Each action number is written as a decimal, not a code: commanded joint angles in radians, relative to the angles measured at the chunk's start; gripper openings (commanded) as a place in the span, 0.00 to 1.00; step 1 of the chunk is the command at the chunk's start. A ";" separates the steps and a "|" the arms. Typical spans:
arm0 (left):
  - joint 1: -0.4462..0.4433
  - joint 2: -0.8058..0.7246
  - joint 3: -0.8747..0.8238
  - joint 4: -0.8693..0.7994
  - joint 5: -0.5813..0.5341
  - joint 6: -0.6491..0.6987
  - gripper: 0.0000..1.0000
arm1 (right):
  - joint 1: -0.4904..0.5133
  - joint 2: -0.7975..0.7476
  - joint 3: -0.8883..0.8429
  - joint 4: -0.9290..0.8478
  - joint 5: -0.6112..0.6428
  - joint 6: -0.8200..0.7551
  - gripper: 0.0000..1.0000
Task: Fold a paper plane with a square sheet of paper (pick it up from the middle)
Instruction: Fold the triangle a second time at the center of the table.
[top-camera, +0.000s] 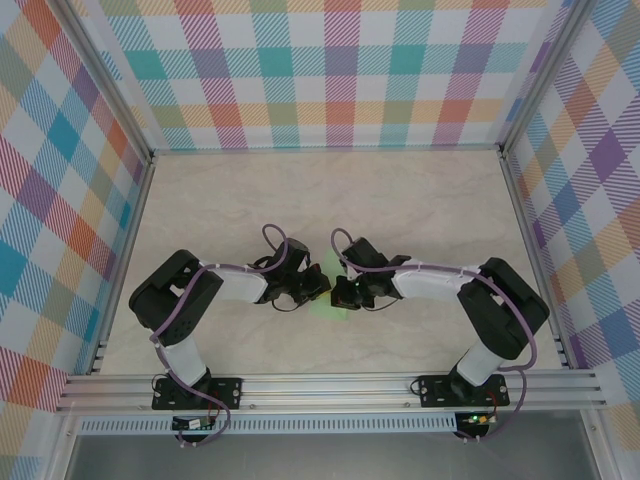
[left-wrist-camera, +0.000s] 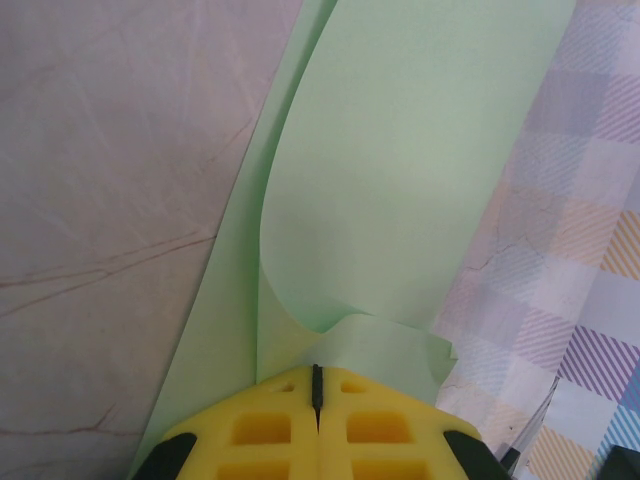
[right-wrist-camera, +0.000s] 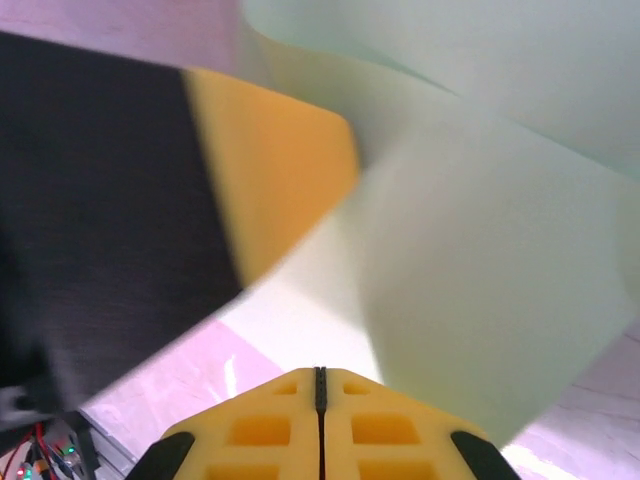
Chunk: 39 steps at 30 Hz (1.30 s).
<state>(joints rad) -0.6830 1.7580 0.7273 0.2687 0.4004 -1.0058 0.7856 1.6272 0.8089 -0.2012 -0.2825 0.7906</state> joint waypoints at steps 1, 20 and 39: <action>-0.002 0.017 -0.014 -0.077 -0.029 0.018 0.00 | 0.001 0.031 -0.039 0.022 -0.018 0.032 0.07; -0.001 0.013 -0.018 -0.085 -0.037 0.018 0.00 | 0.001 -0.005 -0.132 0.069 -0.125 0.037 0.10; -0.008 0.004 -0.034 -0.063 -0.039 -0.012 0.00 | 0.000 -0.197 -0.221 0.046 -0.113 0.027 0.11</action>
<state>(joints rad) -0.6849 1.7573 0.7261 0.2687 0.3996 -1.0065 0.7799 1.5059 0.5961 -0.1207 -0.3927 0.8234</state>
